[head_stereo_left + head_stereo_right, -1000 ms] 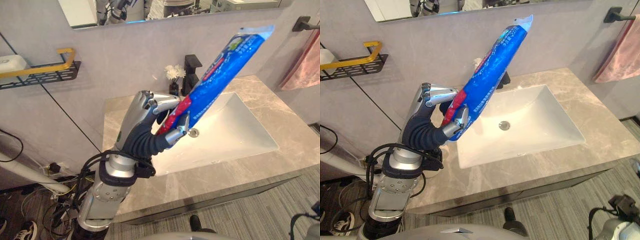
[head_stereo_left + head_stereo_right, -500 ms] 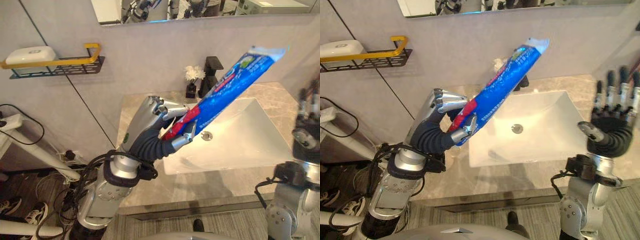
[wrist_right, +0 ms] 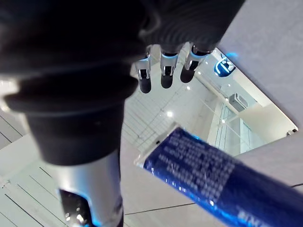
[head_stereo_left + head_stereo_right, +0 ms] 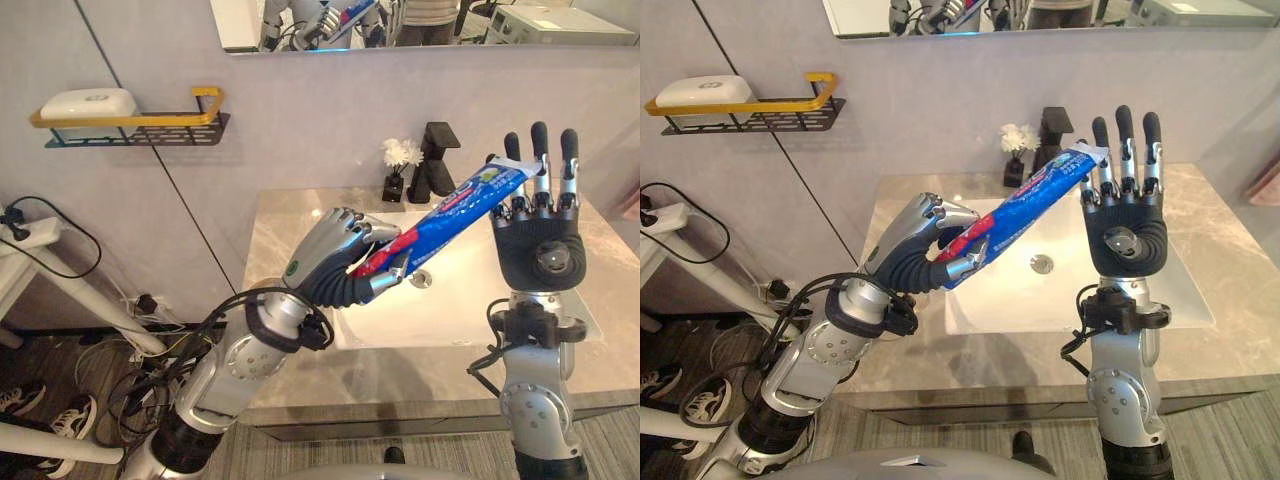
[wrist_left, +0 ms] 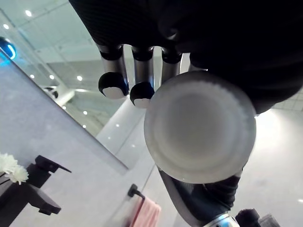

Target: Organize washtable

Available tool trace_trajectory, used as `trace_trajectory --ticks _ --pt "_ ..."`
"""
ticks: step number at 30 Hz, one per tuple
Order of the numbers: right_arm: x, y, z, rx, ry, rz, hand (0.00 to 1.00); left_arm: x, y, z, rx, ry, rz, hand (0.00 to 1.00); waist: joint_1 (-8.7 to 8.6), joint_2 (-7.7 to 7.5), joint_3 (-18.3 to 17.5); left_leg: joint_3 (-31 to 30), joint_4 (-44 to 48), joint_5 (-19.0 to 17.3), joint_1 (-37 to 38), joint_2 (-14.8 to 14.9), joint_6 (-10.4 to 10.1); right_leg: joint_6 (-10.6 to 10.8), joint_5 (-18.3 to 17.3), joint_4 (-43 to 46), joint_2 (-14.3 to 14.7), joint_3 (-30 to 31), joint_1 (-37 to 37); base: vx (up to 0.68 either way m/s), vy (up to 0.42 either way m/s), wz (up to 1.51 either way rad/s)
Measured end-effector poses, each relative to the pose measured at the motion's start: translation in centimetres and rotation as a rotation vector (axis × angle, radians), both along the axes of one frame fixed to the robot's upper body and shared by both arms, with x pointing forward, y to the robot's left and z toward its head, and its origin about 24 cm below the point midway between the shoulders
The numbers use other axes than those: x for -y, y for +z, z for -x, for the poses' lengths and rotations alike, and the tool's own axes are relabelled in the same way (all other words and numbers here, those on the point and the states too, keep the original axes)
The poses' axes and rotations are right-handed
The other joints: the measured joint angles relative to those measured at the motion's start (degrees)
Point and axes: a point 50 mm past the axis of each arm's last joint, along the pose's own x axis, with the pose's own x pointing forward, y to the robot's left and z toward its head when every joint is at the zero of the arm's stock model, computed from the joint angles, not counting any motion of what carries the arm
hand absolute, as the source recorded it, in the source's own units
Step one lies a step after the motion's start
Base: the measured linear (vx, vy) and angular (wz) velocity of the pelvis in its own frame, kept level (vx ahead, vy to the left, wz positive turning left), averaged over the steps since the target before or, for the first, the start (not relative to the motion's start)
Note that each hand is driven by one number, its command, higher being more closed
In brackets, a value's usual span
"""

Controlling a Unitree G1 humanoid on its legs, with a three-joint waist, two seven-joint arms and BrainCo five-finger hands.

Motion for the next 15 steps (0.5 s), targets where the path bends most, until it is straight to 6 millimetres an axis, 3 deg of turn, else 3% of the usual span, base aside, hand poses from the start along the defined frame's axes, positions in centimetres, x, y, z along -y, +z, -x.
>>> trace_trajectory --ticks 11,15 --pt "-2.7 -0.8 -1.5 -0.056 0.123 -0.008 0.00 0.6 -0.4 -0.6 -0.014 -0.003 0.018 1.00 0.36 -1.20 -1.24 -1.32 0.06 0.44 -0.50 -0.13 -0.03 -0.01 0.01 -0.01 -0.31 -1.39 0.12 0.00 -0.001 0.06" --pt "-2.6 -1.4 -1.9 -0.093 0.132 -0.031 0.00 0.6 -0.3 -0.6 -0.010 0.004 0.035 1.00 0.36 -1.22 -1.30 -1.32 -0.01 0.58 -0.49 -0.14 -0.05 -0.07 0.06 -0.02 -0.29 -1.42 0.19 0.00 0.000 0.00"
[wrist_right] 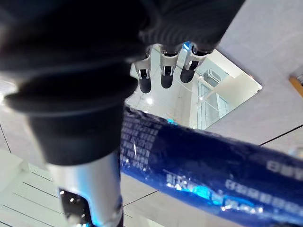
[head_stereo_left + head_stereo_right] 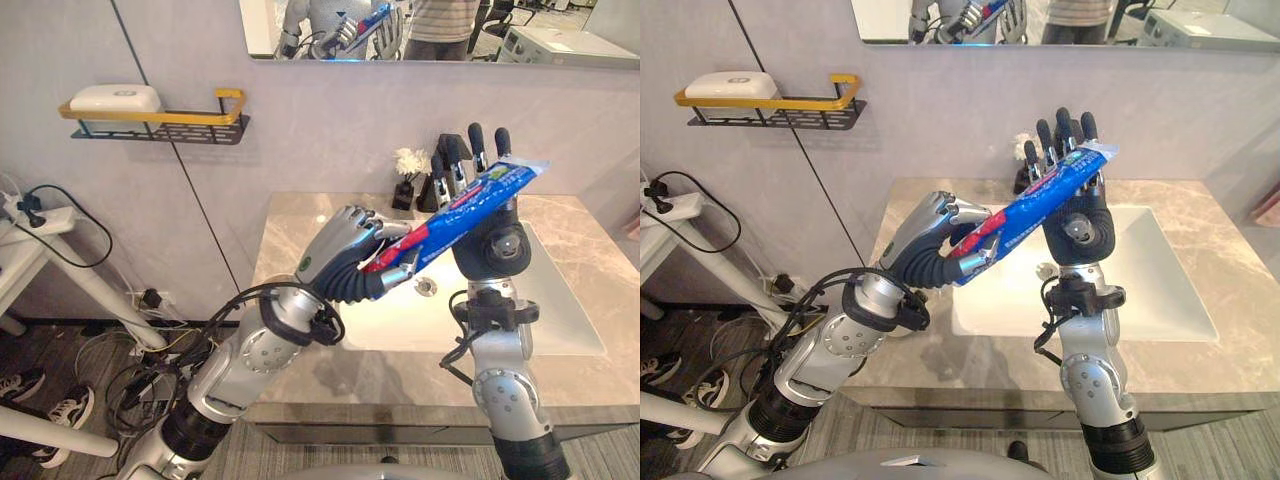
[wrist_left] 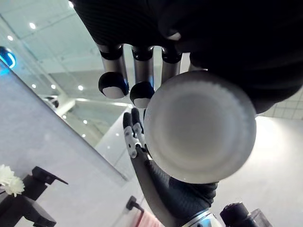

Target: Organize washtable

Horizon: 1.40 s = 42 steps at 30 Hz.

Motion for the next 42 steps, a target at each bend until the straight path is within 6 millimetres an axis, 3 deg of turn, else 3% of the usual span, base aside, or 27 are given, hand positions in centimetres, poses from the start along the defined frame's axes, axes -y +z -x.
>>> trace_trajectory --ticks 9,33,34,42 --pt "-0.2 -0.9 -0.4 -0.047 -0.005 -0.013 0.00 0.0 0.1 0.0 0.003 0.003 0.016 1.00 0.18 0.07 -0.53 -0.60 -0.21 0.39 -0.03 -0.03 -0.08 -0.08 0.07 0.00 -0.01 -0.60 0.01 0.00 -0.002 0.02" --pt "-3.2 -1.7 0.0 -0.089 0.153 -0.034 0.00 1.1 -0.7 0.4 -0.041 -0.055 0.021 1.00 1.21 -0.51 -1.77 -1.54 -0.83 1.09 -0.65 -0.05 -0.14 -0.23 0.16 -0.04 -0.06 -1.53 -0.10 0.00 0.000 0.02" --pt "-3.2 -1.6 0.0 -0.086 0.153 -0.037 1.00 1.2 -0.8 0.5 -0.043 -0.059 0.022 1.00 1.21 -0.58 -1.81 -1.55 -0.83 1.09 -0.67 -0.05 -0.14 -0.23 0.16 -0.04 -0.06 -1.54 -0.10 0.00 0.000 0.00" --pt "-3.3 -1.4 0.2 -0.073 0.150 -0.053 1.00 1.5 -1.4 0.1 -0.095 -0.070 0.053 1.00 1.23 -1.14 -2.33 -1.68 -0.55 1.10 -0.95 -0.05 -0.15 -0.25 0.17 -0.04 -0.05 -1.59 -0.16 0.00 0.000 0.00"
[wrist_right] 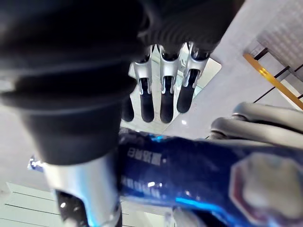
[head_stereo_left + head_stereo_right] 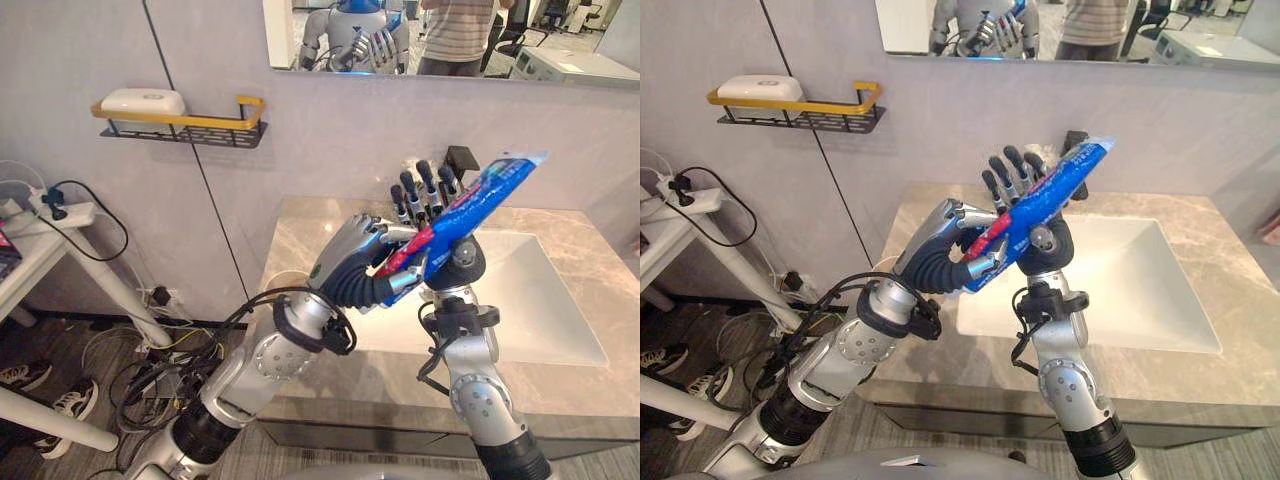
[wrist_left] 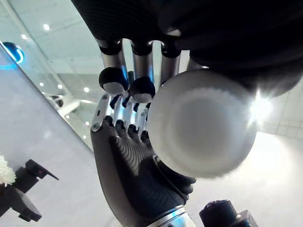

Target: Organize washtable

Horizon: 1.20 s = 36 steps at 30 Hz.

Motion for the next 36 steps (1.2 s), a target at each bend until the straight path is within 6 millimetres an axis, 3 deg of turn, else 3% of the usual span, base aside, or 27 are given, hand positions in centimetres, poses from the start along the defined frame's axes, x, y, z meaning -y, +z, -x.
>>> trace_trajectory --ticks 19,20,36 --pt "-0.2 0.3 0.1 0.000 -0.011 -0.035 1.00 0.3 -0.5 -0.4 -0.034 0.011 0.027 1.00 -0.03 -0.06 -0.16 -0.10 0.10 0.00 -0.14 -0.04 -0.01 0.00 0.00 0.00 -0.03 0.05 -0.05 0.00 0.000 0.00" --pt "-0.2 0.3 0.1 -0.001 -0.012 -0.035 1.00 0.3 -0.5 -0.4 -0.035 0.012 0.027 0.00 -0.03 -0.06 -0.16 -0.10 0.10 0.00 -0.14 -0.05 -0.01 0.00 0.00 0.00 -0.03 0.05 -0.05 0.00 0.000 0.00" --pt "0.4 0.4 -0.1 -0.011 -0.054 -0.058 1.00 0.5 -1.8 -0.3 -0.083 0.009 -0.004 0.00 0.00 0.58 -0.56 -0.19 0.02 0.02 -0.11 -0.16 -0.01 0.00 -0.01 0.01 -0.11 0.02 -0.03 0.00 0.000 0.00"
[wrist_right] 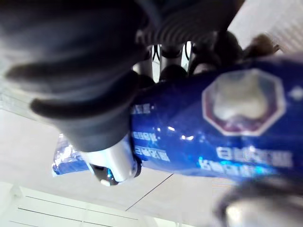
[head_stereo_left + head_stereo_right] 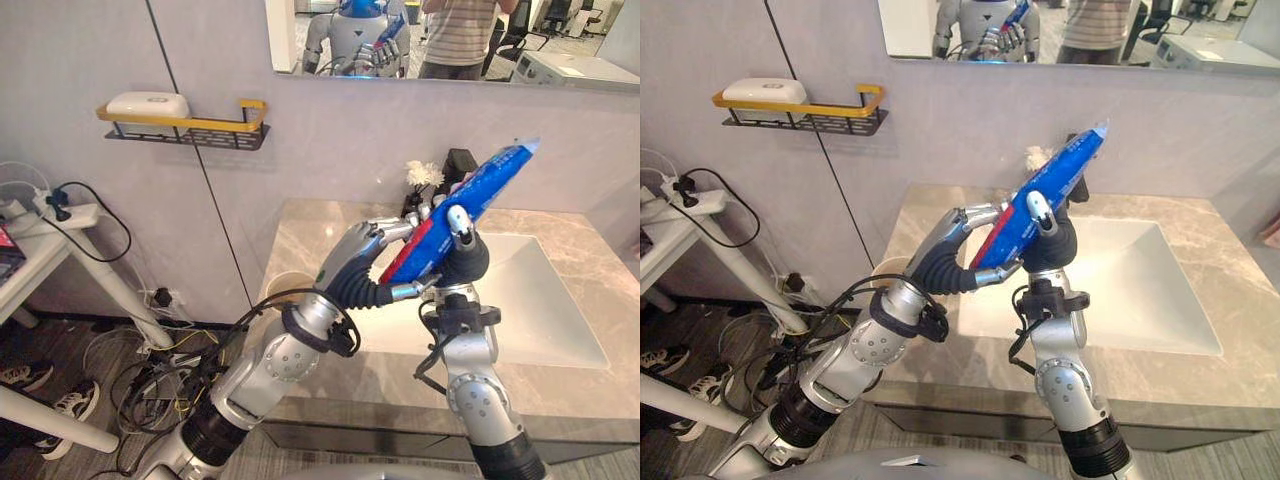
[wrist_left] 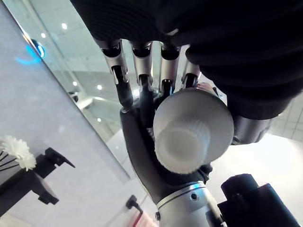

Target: Organize washtable

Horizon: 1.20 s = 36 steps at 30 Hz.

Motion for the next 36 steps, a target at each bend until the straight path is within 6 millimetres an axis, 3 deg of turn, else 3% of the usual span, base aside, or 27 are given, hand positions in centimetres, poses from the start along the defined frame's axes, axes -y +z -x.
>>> trace_trajectory --ticks 8,14,29,36 --pt "-0.1 0.1 0.0 -0.002 -0.005 -0.022 1.00 -0.4 0.1 0.2 0.006 0.018 0.011 0.00 0.02 0.50 -0.34 -0.06 -0.19 0.16 0.14 0.00 -0.06 -0.01 0.00 0.00 0.02 -0.08 0.08 0.00 0.000 0.00" --pt "-0.2 0.1 0.0 -0.001 -0.007 -0.033 1.00 -1.9 1.4 0.0 0.058 0.083 0.054 0.00 0.06 0.49 -0.33 -0.35 -0.55 0.44 0.13 0.01 -0.08 -0.03 -0.01 0.00 0.01 -0.38 0.15 0.00 -0.001 0.03" --pt "0.9 0.2 -0.2 0.005 -0.056 -0.036 1.00 -7.9 3.8 1.2 0.209 0.383 0.178 0.00 0.40 -0.05 0.34 -0.99 -2.43 1.02 1.19 0.11 -0.11 -0.25 -0.37 0.00 0.02 -1.45 1.04 0.00 -0.002 0.02" --pt "1.7 0.3 -0.4 0.004 -0.094 -0.041 1.00 -11.7 2.2 1.7 0.145 0.610 0.200 0.00 0.91 0.06 1.53 -1.04 -2.74 1.07 1.25 0.10 -0.05 -0.16 -0.46 0.00 0.01 -1.51 1.03 0.00 0.000 0.00"
